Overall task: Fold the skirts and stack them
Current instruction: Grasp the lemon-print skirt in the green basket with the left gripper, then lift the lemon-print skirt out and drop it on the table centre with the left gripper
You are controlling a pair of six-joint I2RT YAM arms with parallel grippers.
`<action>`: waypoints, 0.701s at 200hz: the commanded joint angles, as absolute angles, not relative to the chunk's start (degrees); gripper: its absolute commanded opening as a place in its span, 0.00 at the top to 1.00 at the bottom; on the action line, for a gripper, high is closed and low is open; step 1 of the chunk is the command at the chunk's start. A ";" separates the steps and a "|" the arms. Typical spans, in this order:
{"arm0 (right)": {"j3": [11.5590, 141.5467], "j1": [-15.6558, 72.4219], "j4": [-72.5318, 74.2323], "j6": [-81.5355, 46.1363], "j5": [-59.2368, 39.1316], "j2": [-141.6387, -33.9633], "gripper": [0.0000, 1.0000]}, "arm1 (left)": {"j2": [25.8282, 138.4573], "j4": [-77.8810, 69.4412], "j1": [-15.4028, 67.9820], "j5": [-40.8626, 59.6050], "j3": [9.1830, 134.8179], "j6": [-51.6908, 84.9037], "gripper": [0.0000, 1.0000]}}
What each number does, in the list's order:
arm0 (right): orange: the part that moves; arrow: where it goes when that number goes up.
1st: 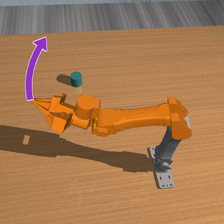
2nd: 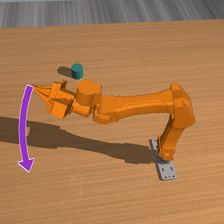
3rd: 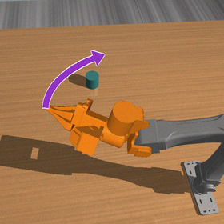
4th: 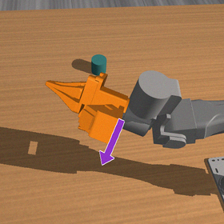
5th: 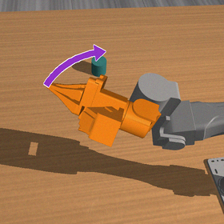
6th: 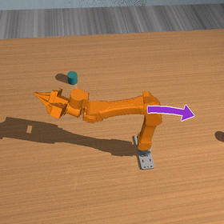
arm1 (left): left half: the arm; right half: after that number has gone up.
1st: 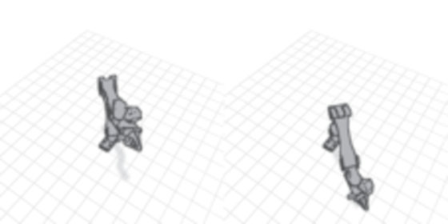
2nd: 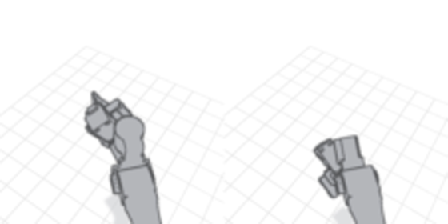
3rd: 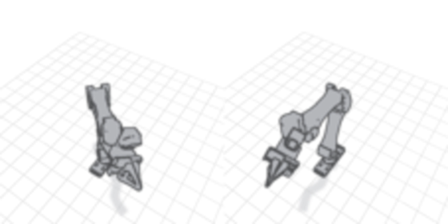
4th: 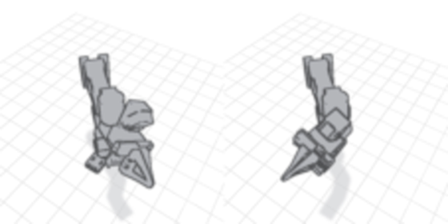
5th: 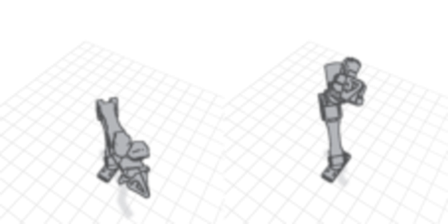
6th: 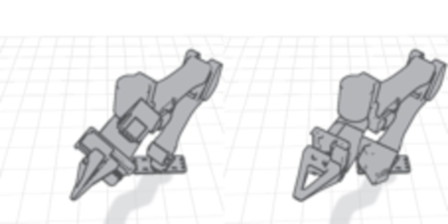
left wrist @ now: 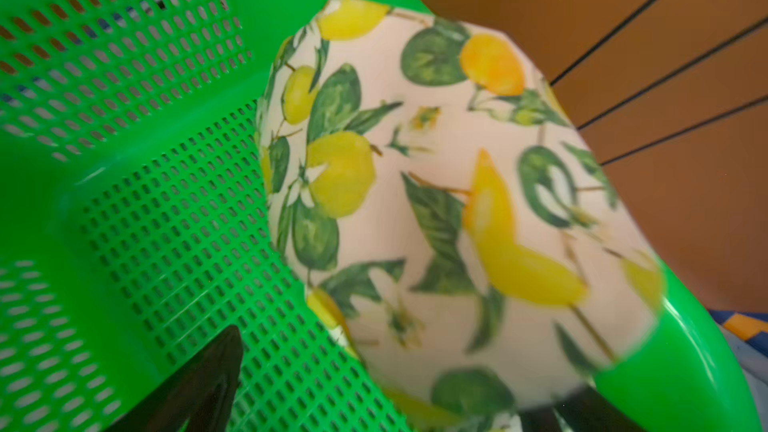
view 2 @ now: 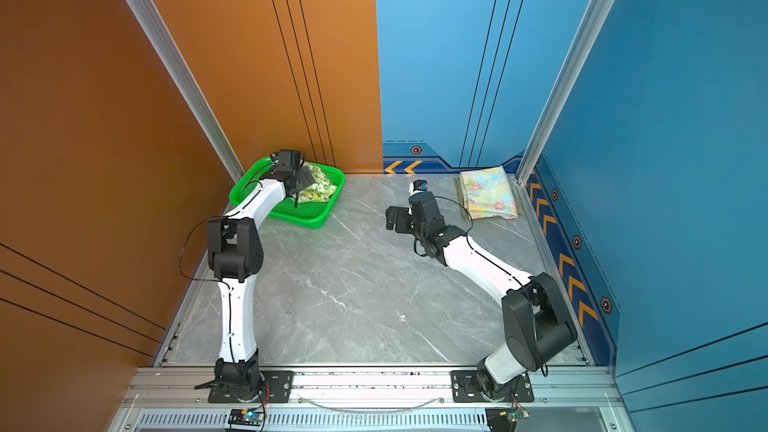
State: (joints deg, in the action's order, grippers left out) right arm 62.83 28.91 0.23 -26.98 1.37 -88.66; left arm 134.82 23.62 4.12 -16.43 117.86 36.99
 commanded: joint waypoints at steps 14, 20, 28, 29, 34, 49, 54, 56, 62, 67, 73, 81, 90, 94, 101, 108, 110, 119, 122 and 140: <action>64.98 28.57 0.44 -26.63 4.03 -87.85 0.05 | 140.35 14.80 1.78 -9.25 122.06 46.23 0.40; 65.32 28.49 0.11 -26.63 4.07 -87.66 0.05 | 140.69 14.47 1.68 -8.42 122.48 46.82 0.58; 65.32 28.47 0.07 -26.67 4.06 -87.26 0.06 | 140.48 14.41 1.67 -6.98 122.69 46.95 0.78; 65.36 28.43 0.08 -26.65 4.09 -87.18 0.06 | 140.38 14.41 1.67 -6.83 122.69 46.90 0.81; 65.35 28.38 0.15 -26.63 4.19 -86.87 0.07 | 139.71 14.34 1.70 -6.04 122.66 46.37 0.91; 64.96 28.30 0.82 -26.85 4.31 -86.02 0.07 | 136.14 14.18 2.32 -5.36 120.87 43.98 1.00; 64.91 28.11 0.99 -27.16 4.16 -85.83 0.07 | 134.43 13.88 2.44 -5.14 119.81 43.43 1.00; 64.88 28.08 1.04 -27.27 4.03 -85.73 0.07 | 133.80 13.71 2.46 -5.00 119.18 43.22 1.00; 64.87 27.91 1.05 -27.75 3.72 -85.55 0.08 | 131.34 13.05 2.46 -4.64 117.32 42.97 1.00; 64.86 27.72 1.18 -28.13 3.29 -85.32 0.08 | 129.24 12.41 2.46 -4.32 115.63 42.82 1.00; 64.79 27.54 1.38 -28.50 2.95 -84.97 0.08 | 126.70 11.65 2.54 -3.99 113.59 42.36 1.00; 64.63 27.35 1.41 -29.17 2.74 -84.40 0.08 | 123.44 11.32 2.72 -3.45 111.60 41.67 1.00; 64.17 27.02 1.64 -30.01 2.30 -83.44 0.08 | 119.90 11.34 3.02 -2.72 109.71 40.71 1.00; 63.89 26.84 1.87 -30.37 1.97 -82.91 0.09 | 118.32 11.34 3.18 -2.22 108.98 40.33 1.00; 63.15 26.60 2.18 -30.87 1.93 -81.77 0.09 | 115.60 11.29 3.54 -1.33 107.77 39.62 1.00; 62.53 26.42 2.23 -31.02 2.17 -80.49 0.09 | 113.02 11.30 4.12 -0.66 106.67 38.80 1.00; 62.28 26.41 2.16 -31.02 2.26 -80.06 0.09 | 112.19 11.33 4.24 -0.41 106.34 38.62 1.00; 61.35 26.23 1.59 -30.94 3.16 -78.18 0.09 | 109.03 11.29 5.19 0.45 105.28 37.38 1.00; 61.17 26.20 1.24 -30.87 3.46 -77.57 0.09 | 107.88 11.33 5.66 0.95 105.12 36.93 1.00; 59.79 25.77 -0.96 -30.68 5.07 -73.07 0.09 | 102.17 11.34 8.28 3.91 104.10 35.46 1.00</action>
State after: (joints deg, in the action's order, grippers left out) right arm 61.63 26.37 0.95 -29.85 2.96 -78.63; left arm 110.00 14.20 4.84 -1.56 105.30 39.64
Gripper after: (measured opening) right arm 0.911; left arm 0.080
